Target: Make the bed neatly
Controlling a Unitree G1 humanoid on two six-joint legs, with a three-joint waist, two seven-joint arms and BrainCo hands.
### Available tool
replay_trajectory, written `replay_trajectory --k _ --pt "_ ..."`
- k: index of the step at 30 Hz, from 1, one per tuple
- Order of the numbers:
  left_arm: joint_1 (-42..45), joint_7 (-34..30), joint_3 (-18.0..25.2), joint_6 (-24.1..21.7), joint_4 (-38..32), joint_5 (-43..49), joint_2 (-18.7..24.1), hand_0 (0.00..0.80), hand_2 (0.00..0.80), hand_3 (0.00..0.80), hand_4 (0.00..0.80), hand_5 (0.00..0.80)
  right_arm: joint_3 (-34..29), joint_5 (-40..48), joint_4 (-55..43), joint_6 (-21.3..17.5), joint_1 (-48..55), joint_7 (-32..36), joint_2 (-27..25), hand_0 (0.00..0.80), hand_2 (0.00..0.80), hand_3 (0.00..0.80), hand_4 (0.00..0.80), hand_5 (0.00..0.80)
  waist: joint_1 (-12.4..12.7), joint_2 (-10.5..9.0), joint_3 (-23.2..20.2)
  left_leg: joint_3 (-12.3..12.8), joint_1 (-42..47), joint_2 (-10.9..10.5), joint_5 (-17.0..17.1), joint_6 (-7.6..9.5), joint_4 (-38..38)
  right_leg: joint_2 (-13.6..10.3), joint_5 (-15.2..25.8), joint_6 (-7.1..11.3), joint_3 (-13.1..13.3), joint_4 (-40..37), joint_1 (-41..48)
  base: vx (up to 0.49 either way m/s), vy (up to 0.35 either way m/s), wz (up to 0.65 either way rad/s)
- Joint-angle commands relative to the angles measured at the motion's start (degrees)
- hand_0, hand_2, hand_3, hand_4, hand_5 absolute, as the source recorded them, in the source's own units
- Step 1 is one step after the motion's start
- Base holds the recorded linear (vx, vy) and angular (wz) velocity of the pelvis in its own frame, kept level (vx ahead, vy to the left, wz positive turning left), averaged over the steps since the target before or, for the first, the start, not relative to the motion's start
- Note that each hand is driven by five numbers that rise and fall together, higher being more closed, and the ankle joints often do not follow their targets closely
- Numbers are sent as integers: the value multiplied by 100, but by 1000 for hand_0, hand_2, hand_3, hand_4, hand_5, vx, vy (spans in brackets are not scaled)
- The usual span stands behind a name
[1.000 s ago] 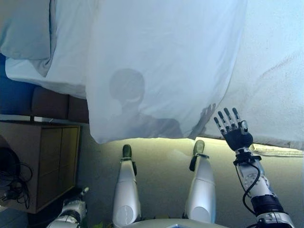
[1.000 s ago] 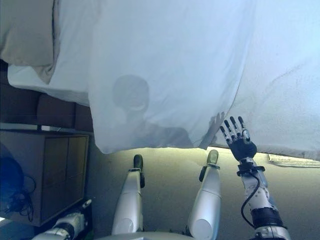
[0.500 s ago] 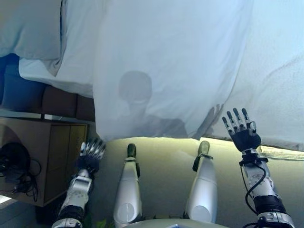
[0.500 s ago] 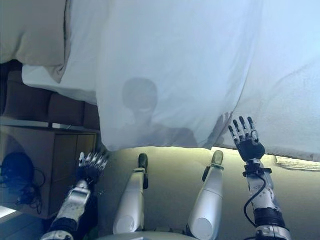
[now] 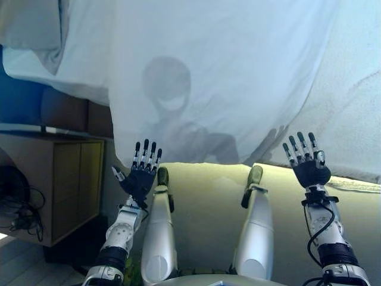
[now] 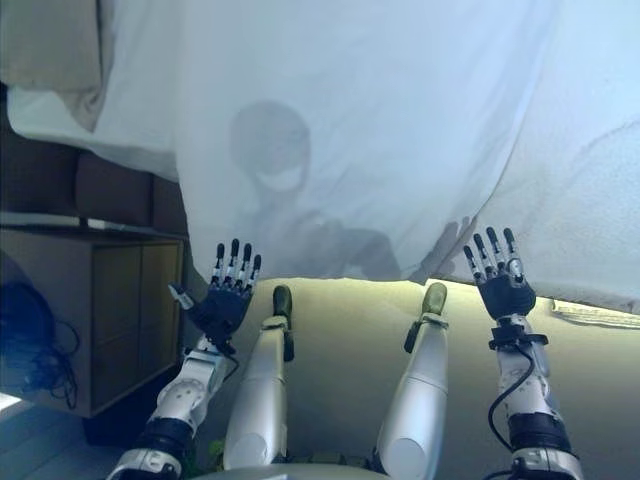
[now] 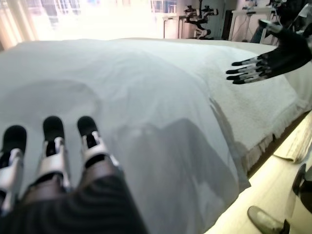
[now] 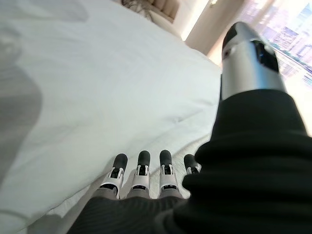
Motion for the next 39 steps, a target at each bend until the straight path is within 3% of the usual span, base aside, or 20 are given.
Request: replay_trajectory --k 1,5,7,9,10,11,12,13,14,15,17,18,19,23,26,27,28,31,34,39 --pt "-179 51 41 -209 -60 -57 257 0 0 0 0 0 -15 209 -656 -366 -19 94 -211 0 0 0 0 0 85 -205 11 -11 -639 -228 780 390 -195 170 418 -31 308 -58 -177 -44 25 11" --pt "-350 789 -9 -408 -69 9 463 0 0 0 0 0 -6 360 -890 -421 -136 87 -363 0 0 0 0 0 102 -236 73 1 -1186 -303 748 456 239 185 322 -108 356 408 -605 -41 52 9" --pt "-464 2104 -61 -371 -757 -114 586 0 0 0 0 0 119 486 -1053 -544 -198 -37 -496 0 0 0 0 0 154 -246 118 -35 -1486 -368 709 493 518 202 262 -135 398 643 -841 -14 16 2" --pt "-445 2572 -150 51 -1337 -199 706 0 0 0 0 0 108 527 -1343 -512 -247 -261 -595 0 0 0 0 0 211 -260 142 -32 -1734 -400 675 530 735 196 239 -182 369 809 -1021 0 0 0" --pt "-444 2853 -157 -1562 -1333 1787 734 0 0 0 0 0 102 520 -1410 -492 -263 -318 -601 0 0 0 0 0 213 -270 143 -22 -1805 -401 644 532 812 192 214 -192 364 870 -1074 -25 31 5" --pt "-459 2644 -289 -1699 -1045 1591 897 0 0 0 0 0 71 527 -1470 -433 -354 -424 -682 0 0 0 0 0 200 -246 147 0 -1931 -409 639 536 910 167 204 -224 340 958 -1171 -16 67 5" --pt "-500 2493 -382 -354 -935 -286 1028 0 0 0 0 0 58 544 -1439 -423 -416 -444 -733 0 0 0 0 0 211 -225 163 32 -2033 -412 605 541 1042 169 188 -246 363 1077 -1270 -20 101 4" --pt "-521 2516 -329 -311 -954 -152 935 0 0 0 0 0 105 486 -1444 -471 -467 -511 -698 0 0 0 0 0 207 -215 182 60 -2128 -433 580 550 1167 167 193 -264 385 1181 -1367 0 77 5" --pt "-555 1927 -228 -232 -812 282 638 0 0 0 0 0 102 416 -1496 -456 -522 -636 -645 0 0 0 0 0 196 -230 165 63 -2237 -472 521 553 1294 157 176 -262 381 1249 -1460 9 37 1" --pt "-613 2258 -282 -1925 -505 2064 537 0 0 0 0 0 82 379 -1465 -434 -591 -682 -612 0 0 0 0 0 188 -251 147 62 -2344 -486 470 552 1400 152 164 -264 369 1313 -1548 0 0 0" --pt "-731 2376 -609 -2172 -449 1811 828 0 0 0 0 0 69 472 -1322 -474 -717 -688 -736 0 0 0 0 0 215 -262 138 60 -2458 -514 473 573 1474 163 200 -284 373 1366 -1657 -5 11 3" --pt "-749 2034 -585 -242 -557 21 779 0 0 0 0 0 78 472 -1301 -528 -751 -697 -746 0 0 0 0 0 226 -265 146 63 -2501 -523 458 582 1518 172 199 -288 379 1400 -1694 -1 5 5" --pt "-793 2300 -350 -534 -394 638 332 0 0 0 0 0 78 404 -1363 -569 -814 -773 -674 0 0 0 0 0 208 -299 133 68 -2594 -556 404 589 1599 177 175 -295 359 1447 -1768 0 0 0" --pt "-934 2763 -566 -1449 -467 828 436 0 0 0 0 0 -54 407 -1464 -498 -924 -824 -698 0 0 0 0 0 170 -346 161 83 -2840 -611 362 637 1784 263 169 -338 383 1583 -1996 0 0 0" --pt "-858 3545 -573 -1692 -759 1232 552 0 0 0 0 0 -202 412 -1755 -372 -869 -975 -786 0 0 0 0 0 155 -353 206 109 -2971 -616 361 667 1839 305 184 -383 382 1621 -2132 -34 25 -1" --pt "-822 3420 -535 -2374 -793 1822 598 0 0 0 0 0 -277 431 -1854 -327 -824 -1011 -803 0 0 0 0 0 151 -353 217 124 -3009 -600 370 682 1836 310 180 -397 376 1642 -2185 0 0 0" --pt "-879 5493 -514 -2527 -466 2328 684 0 0 0 0 0 -304 421 -1861 -281 -829 -1020 -777 0 0 0 0 0 137 -362 190 124 -3034 -577 349 667 1851 322 152 -406 357 1670 -2206 -13 26 -4" --pt "-1679 6875 -74 -1964 1417 3389 1029 0 0 0 0 0 -196 412 -1562 -158 -1055 -905 -801 0 0 0 0 0 19 -390 137 174 -3023 -527 400 650 1903 337 109 -421 329 1744 -2203 14 52 -5" --pt "-1817 7695 291 -1643 1422 3917 1235 0 0 0 0 0 -123 481 -1777 -199 -1066 -1100 -801 0 0 0 0 0 21 -407 80 185 -2852 -494 469 655 1696 296 156 -378 276 1546 -2074 13 -30 -9" --pt "-1228 7577 645 -1897 1515 4023 1250 0 0 0 0 0 -248 241 -2103 -58 -1012 -1331 -657 0 0 0 0 0 63 -258 103 201 -2279 -393 526 621 1239 190 262 -325 236 1057 -1634 35 -21 -6"
